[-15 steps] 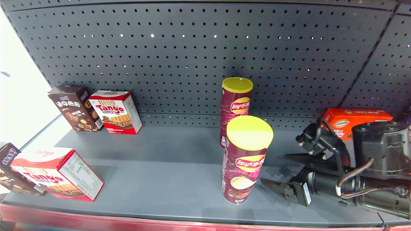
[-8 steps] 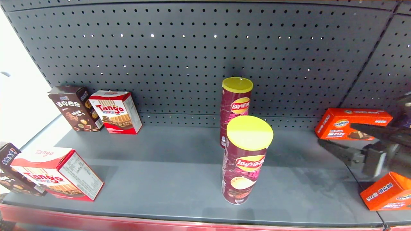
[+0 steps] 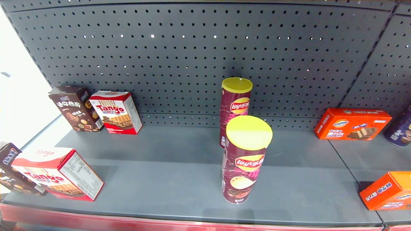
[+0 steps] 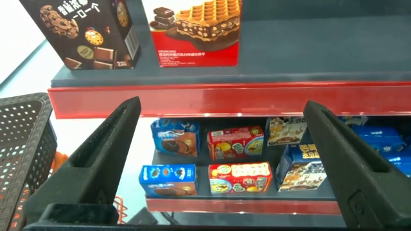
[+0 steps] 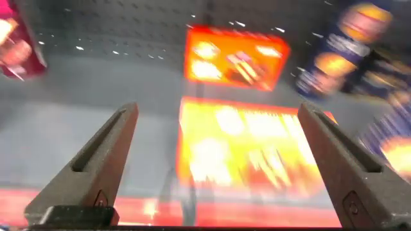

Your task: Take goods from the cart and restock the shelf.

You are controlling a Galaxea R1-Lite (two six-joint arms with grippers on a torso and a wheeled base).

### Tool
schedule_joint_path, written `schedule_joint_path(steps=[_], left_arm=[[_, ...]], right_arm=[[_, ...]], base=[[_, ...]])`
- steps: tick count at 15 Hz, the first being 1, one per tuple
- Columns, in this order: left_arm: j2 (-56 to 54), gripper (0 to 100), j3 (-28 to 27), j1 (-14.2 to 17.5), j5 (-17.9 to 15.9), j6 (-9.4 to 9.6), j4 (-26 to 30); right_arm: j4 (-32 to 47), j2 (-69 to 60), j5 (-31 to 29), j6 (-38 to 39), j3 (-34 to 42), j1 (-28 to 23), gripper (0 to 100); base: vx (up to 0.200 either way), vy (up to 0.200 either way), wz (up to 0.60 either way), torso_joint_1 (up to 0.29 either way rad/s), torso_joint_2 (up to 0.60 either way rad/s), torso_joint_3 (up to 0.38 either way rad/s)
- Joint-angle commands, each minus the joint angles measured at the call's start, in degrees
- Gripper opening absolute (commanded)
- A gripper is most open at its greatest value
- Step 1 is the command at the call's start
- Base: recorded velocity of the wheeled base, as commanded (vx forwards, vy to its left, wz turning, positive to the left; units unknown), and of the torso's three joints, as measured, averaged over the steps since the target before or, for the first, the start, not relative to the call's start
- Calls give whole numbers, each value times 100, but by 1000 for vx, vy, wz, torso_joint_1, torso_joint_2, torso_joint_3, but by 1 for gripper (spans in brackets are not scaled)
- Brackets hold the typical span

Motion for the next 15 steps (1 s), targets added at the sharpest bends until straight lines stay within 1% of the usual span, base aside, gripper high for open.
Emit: schedule_joint_path(steps=[1, 3, 4, 5, 6, 7, 8, 10, 11, 12, 13, 14, 15], left_arm=[[15, 100, 7, 1, 7, 19, -1], [15, 100, 7, 1, 7, 28, -1], [15, 100, 7, 1, 7, 28, -1], [15, 100, 7, 9, 7, 28, -1], [6, 100, 7, 1, 7, 19, -1], [6, 100, 7, 1, 7, 19, -1], [15, 100, 7, 1, 16, 19, -1], [6, 100, 7, 1, 7, 19, -1], [6, 100, 7, 1, -2, 11, -1], [6, 100, 7, 1, -2, 11, -1], [6, 100, 7, 1, -11, 11, -1], [6, 100, -2, 1, -2, 11, -1], [15, 100, 7, 1, -2, 11, -1]], right_arm=[[592, -1731, 12, 110, 1115, -449, 100], [1093, -1739, 161, 172, 1115, -449, 100], [1260, -1739, 706, 163, 1115, -449, 100], [1287, -1739, 1111, 198, 1107, -458, 100], [1295, -1731, 750, 313, 1098, -475, 100], [1304, -1731, 144, 427, 1115, -466, 100], [1348, -1739, -717, 620, 1115, -458, 100], [1348, -1757, 38, 611, 1115, -343, 100], [1357, -1810, 161, 655, 1115, -45, 100], [1357, -1898, 100, 734, 1115, 61, 100], [1366, -1977, 38, 787, 1115, 17, 100], [1735, -2240, 205, 673, 1098, -36, 100], [1779, -2249, 487, 550, 1098, -36, 100]], base=[[0, 0, 0, 0, 0, 0], [0, 0, 0, 0, 0, 0], [0, 0, 0, 0, 0, 0], [0, 0, 0, 0, 0, 0], [0, 0, 0, 0, 0, 0], [0, 0, 0, 0, 0, 0], [0, 0, 0, 0, 0, 0], [0, 0, 0, 0, 0, 0], [0, 0, 0, 0, 0, 0], [0, 0, 0, 0, 0, 0], [0, 0, 0, 0, 0, 0], [0, 0, 0, 0, 0, 0], [0, 0, 0, 0, 0, 0]])
